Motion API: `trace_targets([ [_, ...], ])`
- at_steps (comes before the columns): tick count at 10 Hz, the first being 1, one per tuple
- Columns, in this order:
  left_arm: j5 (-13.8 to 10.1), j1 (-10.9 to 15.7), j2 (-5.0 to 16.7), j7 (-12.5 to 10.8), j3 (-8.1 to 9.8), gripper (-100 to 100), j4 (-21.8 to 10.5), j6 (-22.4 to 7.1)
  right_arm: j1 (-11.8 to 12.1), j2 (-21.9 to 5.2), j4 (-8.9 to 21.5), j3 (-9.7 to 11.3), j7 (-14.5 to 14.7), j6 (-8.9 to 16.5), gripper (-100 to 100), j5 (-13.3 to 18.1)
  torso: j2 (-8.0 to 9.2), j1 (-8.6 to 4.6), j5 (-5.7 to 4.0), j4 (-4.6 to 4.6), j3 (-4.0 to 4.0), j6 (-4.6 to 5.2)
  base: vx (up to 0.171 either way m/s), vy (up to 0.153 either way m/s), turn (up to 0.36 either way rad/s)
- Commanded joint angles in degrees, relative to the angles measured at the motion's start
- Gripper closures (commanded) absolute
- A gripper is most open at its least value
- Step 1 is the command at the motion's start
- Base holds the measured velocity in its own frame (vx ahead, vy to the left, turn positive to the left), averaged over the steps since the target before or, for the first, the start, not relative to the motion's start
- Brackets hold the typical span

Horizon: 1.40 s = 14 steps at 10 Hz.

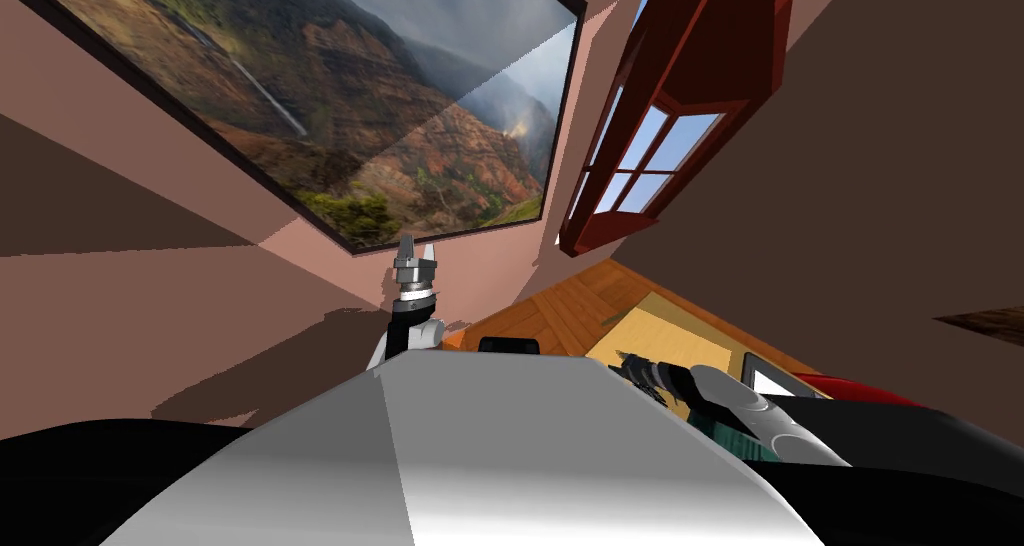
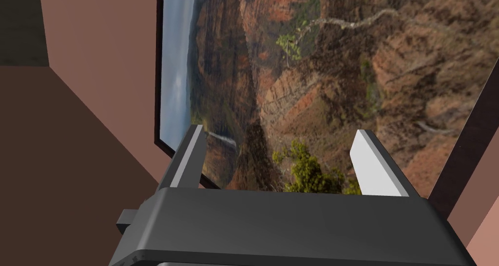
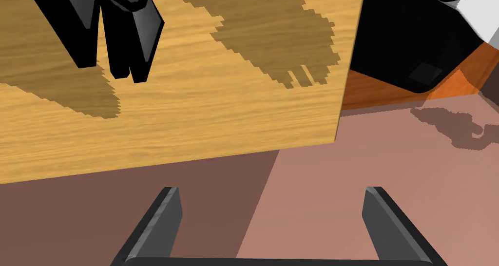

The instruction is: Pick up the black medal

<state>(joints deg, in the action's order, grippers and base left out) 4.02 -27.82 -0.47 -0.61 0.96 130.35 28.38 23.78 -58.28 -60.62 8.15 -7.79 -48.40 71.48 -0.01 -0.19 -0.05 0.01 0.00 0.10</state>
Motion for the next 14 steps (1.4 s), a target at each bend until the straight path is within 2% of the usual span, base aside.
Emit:
trace_targets([
  [1, 0.0, 0.0, 0.0, 0.0, 0.0, 0, 0.0, 0.0, 1.5, -1.7, -0.5, 0.3, -1.4, 0.4, -100, 0.8, 0.0, 0.0, 0.0, 0.0, 0.0, 0.0, 0.002, -0.019, 0.031],
  [2, 0.0, 0.0, 0.0, 0.0, 0.0, 0, 0.0, 0.0, 1.5, -1.7, -0.5, 0.3, -1.4, 0.4, -100, 0.8, 0.01, 0.03, 0.02, 0.0, 0.01, 0.02, 0.001, -0.009, -0.017],
  [3, 0.0, 0.0, 0.0, 0.0, 0.0, 0, 0.0, 0.0, 2.6, -3.3, 2.8, 1.7, -1.0, 0.4, -100, 2.8, 0.01, 0.08, 0.02, 0.01, 0.01, 0.01, 0.003, -0.01, 0.15],
  [5, 0.0, 0.0, 0.0, 0.0, 0.0, 0, 0.0, 0.0, 3.8, -5.0, 6.0, 3.3, -0.6, 0.5, -100, 4.7, 0.0, 0.02, 0.02, 0.0, 0.0, 0.01, 0.002, -0.032, 0.126],
  [6, 0.0, 0.0, 0.0, 0.0, 0.0, 0, 0.0, 0.0, 3.8, -5.0, 6.0, 3.3, -0.6, 0.5, -100, 4.7, 0.01, -0.04, 0.0, 0.0, 0.01, 0.01, 0.0, -0.032, 0.03],
  [7, 0.0, 0.0, 0.0, 0.0, 0.0, 0, 0.0, 0.0, 2.9, -4.3, 7.5, 3.0, 0.9, -0.1, -100, 4.3, 0.01, -0.01, 0.0, 0.01, 0.01, 0.01, 0.0, -0.011, 0.001],
  [8, 0.0, 0.0, 0.0, 0.0, 0.0, 0, 0.0, 0.0, 3.0, -4.3, 7.5, 3.0, 0.8, -0.1, 0, 4.3, 0.0, 0.06, 0.01, 0.01, 0.01, 0.01, 0.0, 0.0, 0.0],
  [9, 0.0, 0.0, 0.0, 0.0, 0.0, 0, 0.0, 0.0, 2.5, -2.7, 8.8, 3.9, 0.8, 1.4, -100, 4.3, 0.0, 0.1, 0.02, 0.01, 0.0, 0.01, -0.022, -0.014, 0.153],
  [11, 0.0, 0.0, 0.0, 0.0, 0.0, 0, 0.0, 0.0, 2.2, -1.7, 9.6, 4.4, 0.9, 2.2, -100, 4.3, 0.09, 0.04, 0.0, 0.03, 0.05, -0.01, -0.03, -0.023, 0.111],
  [12, 0.0, 0.0, 0.0, 0.0, 0.0, 0, 0.0, 0.0, 2.3, -2.1, 9.3, 4.1, 0.8, 1.8, -100, 4.2, 0.1, 0.03, 0.0, 0.03, 0.06, 0.0, -0.013, -0.01, 0.019],
  [13, 0.0, 0.0, 0.0, 0.0, 0.0, 0, 0.0, 0.0, 2.2, -2.0, 9.5, 4.2, 1.0, 1.8, 100, 4.2, 0.06, 0.07, 0.02, 0.02, 0.04, 0.02, 0.0, 0.0, 0.0],
  [14, 0.0, 0.0, 0.0, 0.0, 0.0, 0, 0.0, 0.0, 2.2, -2.0, 9.5, 4.2, 1.0, 1.8, 100, 4.2, 0.02, 0.1, 0.02, 0.01, 0.02, 0.01, 0.0, 0.0, 0.0],
])
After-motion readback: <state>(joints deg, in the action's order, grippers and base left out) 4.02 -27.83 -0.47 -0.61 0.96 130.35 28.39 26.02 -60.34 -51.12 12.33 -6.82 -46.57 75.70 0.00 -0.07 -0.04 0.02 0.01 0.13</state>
